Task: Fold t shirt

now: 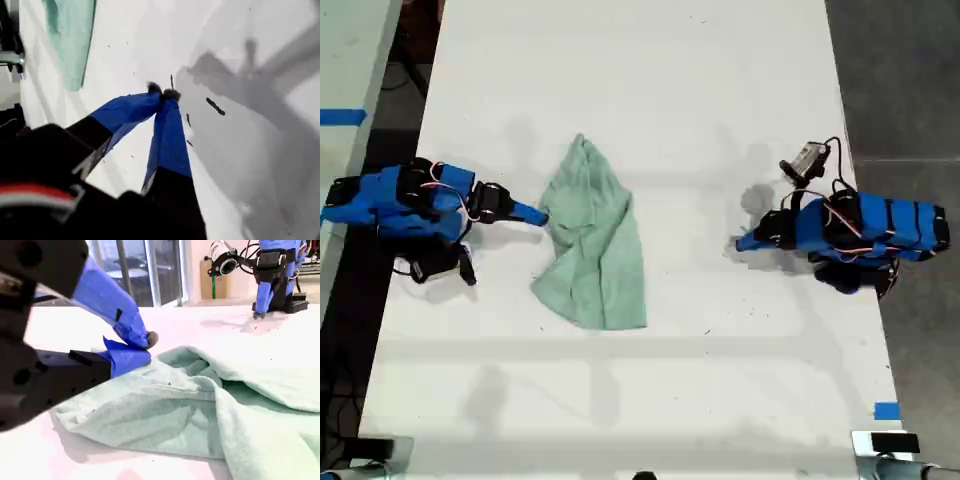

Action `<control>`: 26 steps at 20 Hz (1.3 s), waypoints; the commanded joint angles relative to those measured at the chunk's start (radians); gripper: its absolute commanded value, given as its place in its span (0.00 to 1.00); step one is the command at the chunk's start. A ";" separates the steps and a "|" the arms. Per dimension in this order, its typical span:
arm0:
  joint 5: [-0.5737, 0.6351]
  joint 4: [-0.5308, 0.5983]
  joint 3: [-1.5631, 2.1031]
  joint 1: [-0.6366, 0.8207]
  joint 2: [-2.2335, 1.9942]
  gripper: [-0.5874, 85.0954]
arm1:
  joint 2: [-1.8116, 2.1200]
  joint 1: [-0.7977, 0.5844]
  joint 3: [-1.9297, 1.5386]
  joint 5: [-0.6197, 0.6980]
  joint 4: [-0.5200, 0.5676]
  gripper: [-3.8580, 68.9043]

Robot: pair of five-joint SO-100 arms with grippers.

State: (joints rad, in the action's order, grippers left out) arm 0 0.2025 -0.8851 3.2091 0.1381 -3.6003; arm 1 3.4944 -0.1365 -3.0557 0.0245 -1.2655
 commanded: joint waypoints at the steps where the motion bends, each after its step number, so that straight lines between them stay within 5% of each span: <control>1: -0.120 -0.015 -0.015 0.017 -0.008 0.00 | 0.015 0.014 -0.051 -0.054 0.095 0.07; 15: -0.179 0.006 -0.009 -0.018 -0.006 0.00 | 0.015 0.009 -0.043 -0.029 0.071 0.07; 17: -0.247 -0.011 -0.018 -0.023 0.006 0.00 | 0.015 0.052 -0.038 -0.196 0.041 0.07; 21: -0.278 0.006 -0.242 -0.032 0.334 0.00 | -0.025 0.084 0.120 -0.181 0.098 0.07; 26: -0.417 -0.055 -0.681 -0.221 0.867 0.00 | -0.776 0.183 0.603 -0.166 0.245 0.07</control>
State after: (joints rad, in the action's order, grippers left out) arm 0 -0.1565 -0.9235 2.7059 -0.0245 -2.8992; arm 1 3.0848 -0.0015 -2.7136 -0.1565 -1.0907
